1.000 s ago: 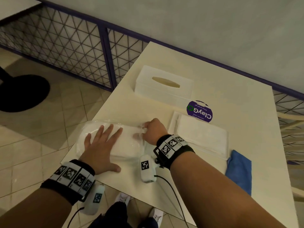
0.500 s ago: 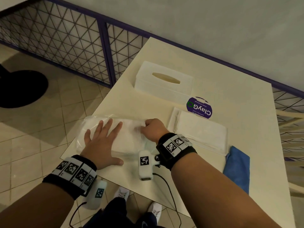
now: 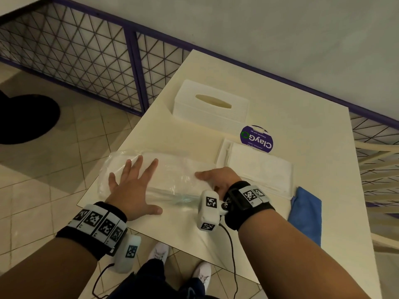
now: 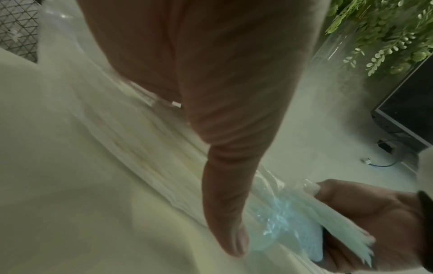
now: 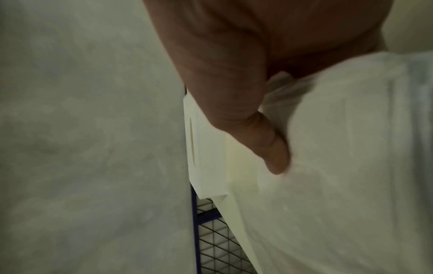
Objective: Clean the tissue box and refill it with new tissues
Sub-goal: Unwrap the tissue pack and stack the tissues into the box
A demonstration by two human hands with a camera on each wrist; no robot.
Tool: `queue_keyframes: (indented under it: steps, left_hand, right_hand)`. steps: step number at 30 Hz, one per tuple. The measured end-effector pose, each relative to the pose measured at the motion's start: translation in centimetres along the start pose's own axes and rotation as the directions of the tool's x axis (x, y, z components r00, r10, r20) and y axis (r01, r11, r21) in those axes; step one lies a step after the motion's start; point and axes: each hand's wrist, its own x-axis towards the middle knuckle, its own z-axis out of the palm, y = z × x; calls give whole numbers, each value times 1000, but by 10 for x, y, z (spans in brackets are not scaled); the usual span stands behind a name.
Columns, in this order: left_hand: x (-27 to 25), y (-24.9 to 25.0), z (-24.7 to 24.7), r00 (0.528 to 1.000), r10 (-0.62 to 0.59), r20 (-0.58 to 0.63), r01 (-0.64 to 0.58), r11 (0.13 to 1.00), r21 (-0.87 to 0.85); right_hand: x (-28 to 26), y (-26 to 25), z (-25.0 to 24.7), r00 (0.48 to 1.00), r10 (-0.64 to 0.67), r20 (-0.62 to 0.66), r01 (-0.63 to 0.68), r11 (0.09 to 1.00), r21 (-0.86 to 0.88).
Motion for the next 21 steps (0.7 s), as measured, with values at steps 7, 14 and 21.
queue_keyframes:
  steps: [7,14,21]
  left_hand:
    - [2,2,0,998,-30,49,30,1000,2]
    - [-1,19,-1,999,-8,38,6,999,47]
    - [-6,28,3,997,55,52,-58,997,60]
  right_hand:
    - [-13,31,-42,1000,-14,7,11,957,291]
    - [-21,37,-42,975,15,221,-130,845,518]
    - [-19,41,-56,995,39,94,-70,935,349]
